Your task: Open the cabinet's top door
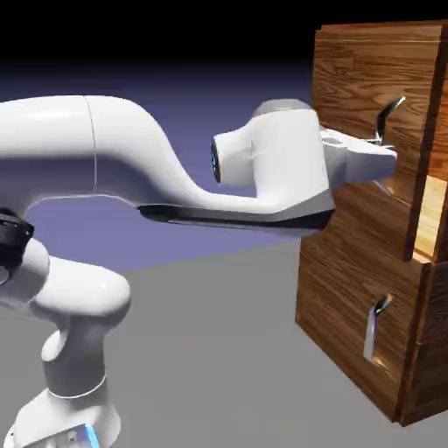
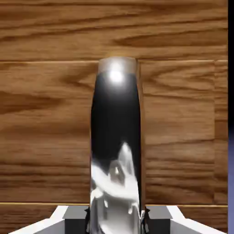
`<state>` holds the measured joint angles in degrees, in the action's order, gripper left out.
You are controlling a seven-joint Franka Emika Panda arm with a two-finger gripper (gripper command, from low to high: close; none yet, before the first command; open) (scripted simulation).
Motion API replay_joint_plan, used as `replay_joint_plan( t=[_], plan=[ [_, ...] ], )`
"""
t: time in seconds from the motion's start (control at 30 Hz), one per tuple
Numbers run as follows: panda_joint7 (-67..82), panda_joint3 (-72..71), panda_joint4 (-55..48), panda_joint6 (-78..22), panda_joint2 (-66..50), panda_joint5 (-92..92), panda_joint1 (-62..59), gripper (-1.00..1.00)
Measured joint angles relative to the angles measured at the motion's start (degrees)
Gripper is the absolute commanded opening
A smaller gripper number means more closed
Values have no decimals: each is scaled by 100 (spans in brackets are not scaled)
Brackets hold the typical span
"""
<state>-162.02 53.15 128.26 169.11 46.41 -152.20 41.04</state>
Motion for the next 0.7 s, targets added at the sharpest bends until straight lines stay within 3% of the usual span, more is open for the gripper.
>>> replay_joint_plan(
  t=[0.43, 0.7],
  plan=[
    [822, -2466, 1872, -1237, 629, 2229, -2640, -100],
    [1655, -4033, 2848, -2280, 1505, 4210, -3564, -100]
  ],
)
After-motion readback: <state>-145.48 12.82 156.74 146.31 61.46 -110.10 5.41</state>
